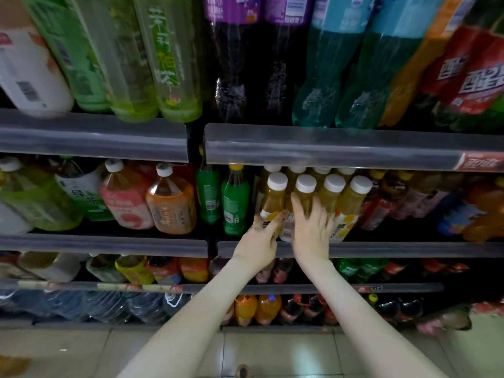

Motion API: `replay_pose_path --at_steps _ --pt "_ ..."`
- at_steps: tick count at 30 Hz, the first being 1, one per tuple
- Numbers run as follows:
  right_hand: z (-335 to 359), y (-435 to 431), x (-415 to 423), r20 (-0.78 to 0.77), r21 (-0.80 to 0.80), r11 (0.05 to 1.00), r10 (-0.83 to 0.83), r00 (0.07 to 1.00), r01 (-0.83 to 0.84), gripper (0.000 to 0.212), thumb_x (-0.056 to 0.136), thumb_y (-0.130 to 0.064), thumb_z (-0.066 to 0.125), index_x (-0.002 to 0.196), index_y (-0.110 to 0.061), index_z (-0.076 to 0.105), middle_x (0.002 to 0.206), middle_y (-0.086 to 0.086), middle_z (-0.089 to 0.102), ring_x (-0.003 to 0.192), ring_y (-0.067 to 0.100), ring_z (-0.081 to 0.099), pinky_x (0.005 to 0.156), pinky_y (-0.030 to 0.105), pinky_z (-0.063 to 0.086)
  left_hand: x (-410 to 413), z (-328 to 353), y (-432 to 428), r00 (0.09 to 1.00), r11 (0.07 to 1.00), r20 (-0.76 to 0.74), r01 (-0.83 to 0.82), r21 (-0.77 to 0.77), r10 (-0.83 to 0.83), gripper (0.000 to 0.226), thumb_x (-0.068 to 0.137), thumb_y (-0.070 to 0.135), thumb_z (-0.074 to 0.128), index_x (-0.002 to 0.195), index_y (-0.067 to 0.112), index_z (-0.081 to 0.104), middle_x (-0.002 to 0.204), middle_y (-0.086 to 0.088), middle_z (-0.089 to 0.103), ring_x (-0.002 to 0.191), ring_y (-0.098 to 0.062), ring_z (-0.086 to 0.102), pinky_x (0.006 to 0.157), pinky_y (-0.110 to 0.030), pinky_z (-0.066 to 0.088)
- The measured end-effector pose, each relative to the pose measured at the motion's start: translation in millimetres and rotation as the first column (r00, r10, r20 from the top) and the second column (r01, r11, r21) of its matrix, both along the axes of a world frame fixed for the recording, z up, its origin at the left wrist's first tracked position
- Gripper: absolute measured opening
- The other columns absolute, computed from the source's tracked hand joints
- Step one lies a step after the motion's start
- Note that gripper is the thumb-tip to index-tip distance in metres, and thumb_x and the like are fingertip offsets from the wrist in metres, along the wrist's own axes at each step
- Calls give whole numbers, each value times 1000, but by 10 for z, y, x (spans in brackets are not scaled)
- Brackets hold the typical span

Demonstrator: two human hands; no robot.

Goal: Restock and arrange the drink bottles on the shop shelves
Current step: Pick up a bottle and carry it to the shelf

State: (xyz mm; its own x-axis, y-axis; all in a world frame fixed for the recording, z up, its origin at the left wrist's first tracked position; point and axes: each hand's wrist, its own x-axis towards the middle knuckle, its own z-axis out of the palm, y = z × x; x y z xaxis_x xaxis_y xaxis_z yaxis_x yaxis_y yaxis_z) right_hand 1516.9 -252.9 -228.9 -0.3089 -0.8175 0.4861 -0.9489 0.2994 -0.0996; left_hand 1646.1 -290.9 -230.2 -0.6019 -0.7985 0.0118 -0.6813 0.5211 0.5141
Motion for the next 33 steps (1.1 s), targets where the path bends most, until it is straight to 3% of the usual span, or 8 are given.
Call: replay_pose_path --at_steps 3,8,12,18,23,26,30,33 --pt "-7 -31 -93 -59 125 992 10 998 -3 98 66 -1 78 143 -33 27 145 23 25 127 43 38 106 61 26 -16 -19 0 1000 1000 9 1 -17 -1 64 99 18 38 150 41 6 155 -27 8 112 -41 53 84 -37 47" --pt "62 -1 -198 -53 296 955 55 997 -37 89 80 3 62 148 -36 21 155 22 3 137 39 18 113 55 6 -67 -28 15 1000 1000 26 -9 -1 9 62 100 21 37 150 38 5 154 -30 6 128 -43 40 95 -41 46" --pt "66 52 -197 -23 250 966 75 997 -67 91 78 -9 70 149 -36 19 153 24 15 129 43 36 110 57 16 -72 36 91 997 998 23 -68 -20 68 62 100 22 39 151 37 7 156 -25 3 137 -39 30 98 -42 46" --pt "367 385 -42 187 184 960 178 966 -213 81 92 -17 54 153 -32 2 158 14 10 143 33 14 115 50 10 -56 374 414 988 988 -84 -135 -75 128 59 98 21 42 151 27 17 158 -13 13 140 -31 28 103 -39 41" --pt "817 668 -84 369 -106 920 389 844 -377 70 94 -17 55 152 -22 16 154 3 26 141 19 22 115 36 27 -87 885 693 966 965 -230 -165 -206 116 55 98 26 45 149 21 25 153 -1 28 130 -20 43 97 -33 46" --pt "1166 833 -208 437 -220 906 423 794 -361 59 97 -24 52 149 -21 25 150 -6 30 140 10 23 113 24 25 -238 1236 812 964 943 -253 -162 -292 87 53 98 27 45 148 22 27 150 4 33 131 -15 42 96 -27 44" --pt "1546 1110 -447 479 -293 896 440 760 -334 38 98 -24 49 136 -19 44 136 -6 44 127 8 40 104 25 38 -571 1609 981 972 912 -220 -162 -377 82 48 99 28 42 146 23 32 146 4 40 124 -12 49 87 -24 46" --pt "1698 1321 -634 465 -301 905 415 782 -301 34 99 -22 45 132 -20 46 133 -7 45 124 9 43 98 22 40 -832 1786 1123 973 923 -229 -125 -365 41 44 98 26 42 142 26 38 140 3 48 117 -14 54 87 -27 49"
